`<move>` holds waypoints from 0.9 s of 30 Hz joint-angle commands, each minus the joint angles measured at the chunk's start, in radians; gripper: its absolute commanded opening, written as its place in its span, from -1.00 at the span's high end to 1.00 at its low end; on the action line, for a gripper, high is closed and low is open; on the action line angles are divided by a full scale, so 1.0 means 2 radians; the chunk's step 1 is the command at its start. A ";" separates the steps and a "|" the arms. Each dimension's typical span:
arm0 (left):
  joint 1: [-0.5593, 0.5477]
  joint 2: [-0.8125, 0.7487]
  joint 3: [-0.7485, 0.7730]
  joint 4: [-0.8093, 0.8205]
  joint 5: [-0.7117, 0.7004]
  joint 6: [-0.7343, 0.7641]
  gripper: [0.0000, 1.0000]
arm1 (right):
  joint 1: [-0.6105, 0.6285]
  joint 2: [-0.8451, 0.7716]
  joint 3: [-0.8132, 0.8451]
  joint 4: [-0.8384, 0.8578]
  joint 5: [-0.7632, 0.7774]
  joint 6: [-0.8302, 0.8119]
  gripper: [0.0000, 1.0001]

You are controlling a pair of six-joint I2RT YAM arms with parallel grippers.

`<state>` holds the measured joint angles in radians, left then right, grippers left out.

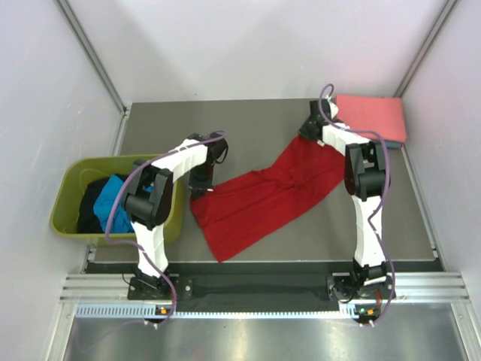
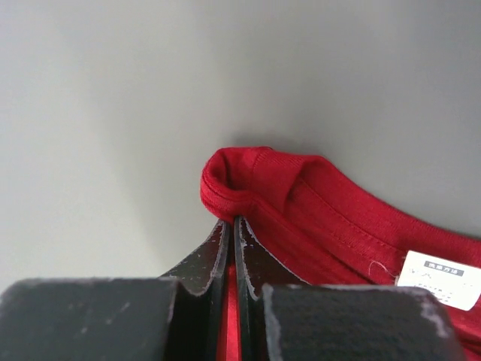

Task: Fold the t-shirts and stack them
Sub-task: Fold the tshirt

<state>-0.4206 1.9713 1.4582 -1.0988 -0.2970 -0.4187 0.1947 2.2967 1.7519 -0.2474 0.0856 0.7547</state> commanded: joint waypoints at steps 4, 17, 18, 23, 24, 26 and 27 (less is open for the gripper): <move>-0.002 -0.041 -0.019 -0.013 0.003 -0.005 1.00 | 0.042 0.099 0.110 0.081 -0.068 0.044 1.00; -0.005 -0.058 -0.082 0.026 0.037 -0.012 1.00 | 0.058 0.234 0.297 0.180 -0.055 0.077 1.00; -0.006 -0.062 -0.088 0.032 0.036 -0.015 1.00 | 0.058 0.241 0.318 0.183 -0.054 0.072 1.00; -0.008 -0.073 -0.094 0.032 0.052 -0.015 1.00 | 0.058 0.261 0.331 0.213 -0.024 0.063 0.98; -0.009 -0.074 -0.093 0.029 0.051 -0.015 1.00 | 0.058 0.262 0.334 0.219 -0.021 0.060 0.98; -0.010 -0.080 -0.094 0.029 0.052 -0.014 1.00 | 0.058 0.271 0.343 0.228 -0.015 0.058 0.97; -0.010 -0.086 -0.097 0.029 0.053 -0.015 1.00 | 0.058 0.276 0.357 0.231 -0.015 0.055 0.97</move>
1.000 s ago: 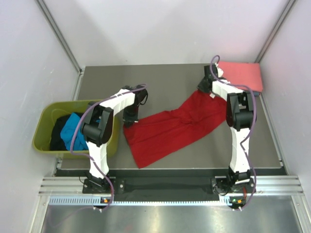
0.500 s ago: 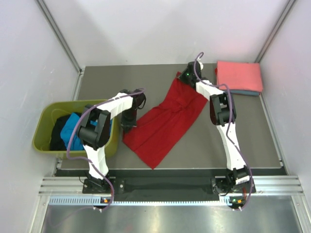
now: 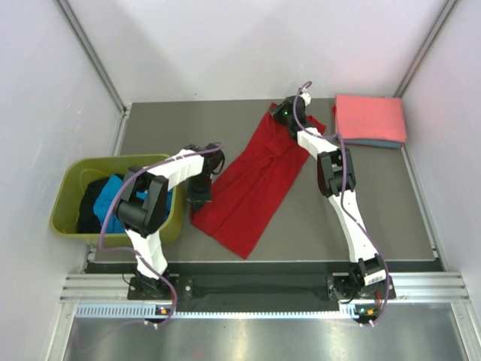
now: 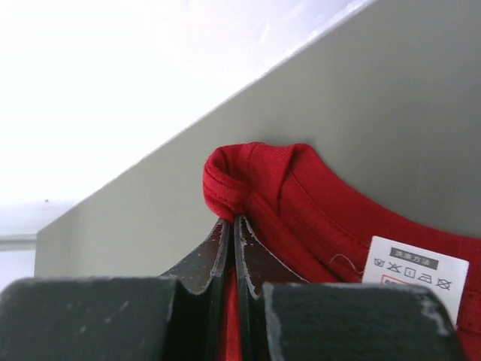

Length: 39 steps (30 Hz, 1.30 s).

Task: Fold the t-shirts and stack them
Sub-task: Fold the tshirt

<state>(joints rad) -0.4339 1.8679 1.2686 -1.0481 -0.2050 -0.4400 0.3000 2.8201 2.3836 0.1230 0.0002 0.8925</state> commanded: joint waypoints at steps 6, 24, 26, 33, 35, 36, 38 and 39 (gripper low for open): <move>-0.003 -0.042 -0.034 0.019 0.020 -0.007 1.00 | 0.007 0.023 0.062 0.070 0.046 -0.039 0.95; -0.013 -0.057 0.114 -0.061 -0.093 0.003 0.43 | 0.006 -0.147 -0.069 0.058 0.016 -0.128 -0.02; -0.026 -0.065 0.143 -0.057 -0.074 0.025 0.42 | 0.003 -0.205 -0.105 0.033 0.014 -0.133 -0.11; -0.109 -0.089 0.186 -0.045 -0.012 0.043 0.28 | -0.006 -0.376 -0.291 -0.060 0.040 -0.155 -0.39; -0.149 -0.095 0.167 -0.029 0.004 0.047 0.29 | -0.008 -0.428 -0.326 -0.101 0.049 -0.152 -0.39; -0.164 -0.103 0.139 -0.002 0.011 0.048 0.30 | -0.010 -0.443 -0.358 -0.111 0.054 -0.145 -0.38; -0.211 -0.106 0.113 0.020 0.020 0.044 0.30 | -0.019 -0.479 -0.395 -0.129 0.059 -0.137 -0.34; -0.225 -0.103 0.095 0.028 0.020 0.040 0.30 | -0.023 -0.487 -0.404 -0.144 0.061 -0.130 -0.32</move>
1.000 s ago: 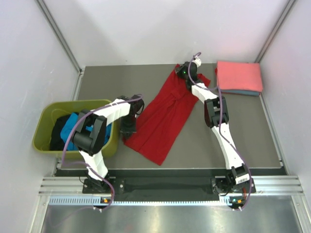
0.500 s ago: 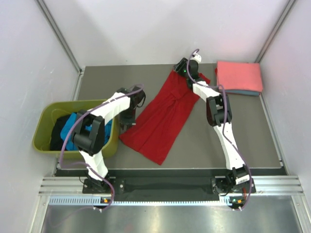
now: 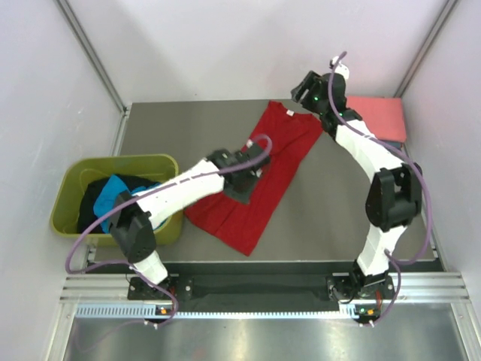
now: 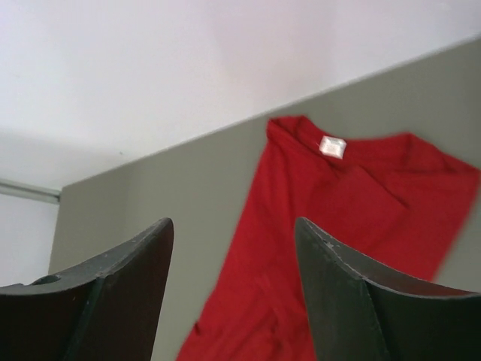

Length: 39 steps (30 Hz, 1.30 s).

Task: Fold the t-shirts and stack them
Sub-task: Fold the tshirt

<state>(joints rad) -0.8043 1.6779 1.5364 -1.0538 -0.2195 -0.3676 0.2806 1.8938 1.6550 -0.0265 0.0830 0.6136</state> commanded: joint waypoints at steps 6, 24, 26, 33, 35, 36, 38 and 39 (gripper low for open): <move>-0.152 0.049 -0.069 0.045 -0.005 -0.023 0.29 | -0.047 -0.063 -0.113 -0.067 -0.013 0.022 -0.18; -0.207 0.133 -0.122 0.067 -0.018 -0.086 0.21 | -0.078 0.082 -0.075 -0.011 -0.018 0.039 -0.10; -0.207 0.134 -0.129 0.076 -0.012 -0.089 0.24 | -0.079 0.089 -0.073 -0.006 -0.014 0.041 -0.08; -0.207 0.153 -0.129 0.075 -0.013 -0.097 0.69 | -0.081 0.118 -0.068 0.006 0.009 0.057 0.02; -0.207 0.157 -0.128 0.076 -0.007 -0.096 0.83 | -0.082 0.124 -0.067 0.007 0.012 0.060 0.06; -0.208 0.159 -0.127 0.074 -0.003 -0.096 0.90 | -0.083 0.128 -0.067 0.007 0.021 0.061 0.07; -0.208 0.160 -0.124 0.073 0.001 -0.097 1.00 | -0.085 0.132 -0.065 0.007 0.026 0.064 0.16; -0.209 0.160 -0.123 0.072 0.005 -0.098 1.00 | -0.085 0.138 -0.064 0.008 0.030 0.064 0.18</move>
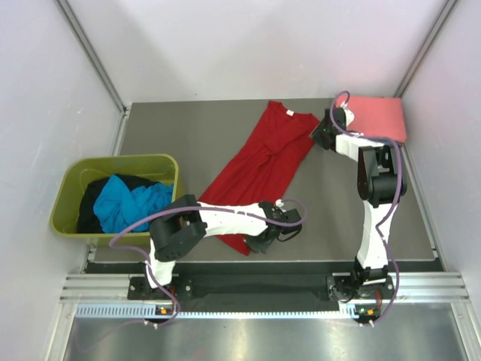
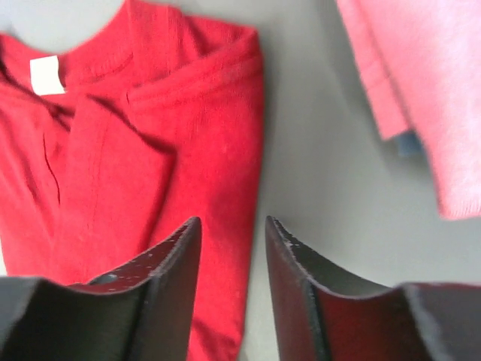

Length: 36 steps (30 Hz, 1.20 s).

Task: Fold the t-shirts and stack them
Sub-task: Fold the tshirt

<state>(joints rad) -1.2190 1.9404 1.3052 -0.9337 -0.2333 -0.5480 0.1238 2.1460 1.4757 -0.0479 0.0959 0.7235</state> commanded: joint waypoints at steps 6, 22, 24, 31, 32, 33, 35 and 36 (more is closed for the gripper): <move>-0.007 0.030 0.010 0.010 0.028 -0.014 1.00 | -0.014 0.043 0.057 0.020 0.026 0.006 0.56; -0.013 0.101 0.148 0.014 0.088 -0.017 1.00 | -0.039 0.146 0.234 0.027 -0.010 -0.023 1.00; -0.013 0.117 0.180 0.010 0.094 -0.018 1.00 | -0.044 0.161 0.251 0.025 -0.013 -0.024 1.00; -0.012 0.198 0.290 -0.006 0.137 -0.027 1.00 | -0.054 0.196 0.325 0.012 -0.043 -0.047 0.98; -0.010 0.203 0.311 -0.006 0.142 -0.030 1.00 | -0.055 0.197 0.329 0.008 -0.046 -0.048 0.94; -0.009 0.208 0.321 -0.007 0.145 -0.031 1.00 | -0.056 0.193 0.331 0.007 -0.066 -0.049 0.89; -0.008 0.216 0.349 -0.011 0.151 -0.033 1.00 | -0.056 0.181 0.324 0.004 -0.072 -0.052 0.65; -0.008 0.216 0.356 -0.011 0.150 -0.033 0.97 | -0.057 0.162 0.320 0.001 -0.079 -0.054 0.59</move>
<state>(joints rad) -1.2236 2.3302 1.9553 -1.0626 -0.0235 -0.5735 0.0284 2.5351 2.0689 -0.0738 -0.0277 0.6468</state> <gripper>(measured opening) 0.013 0.181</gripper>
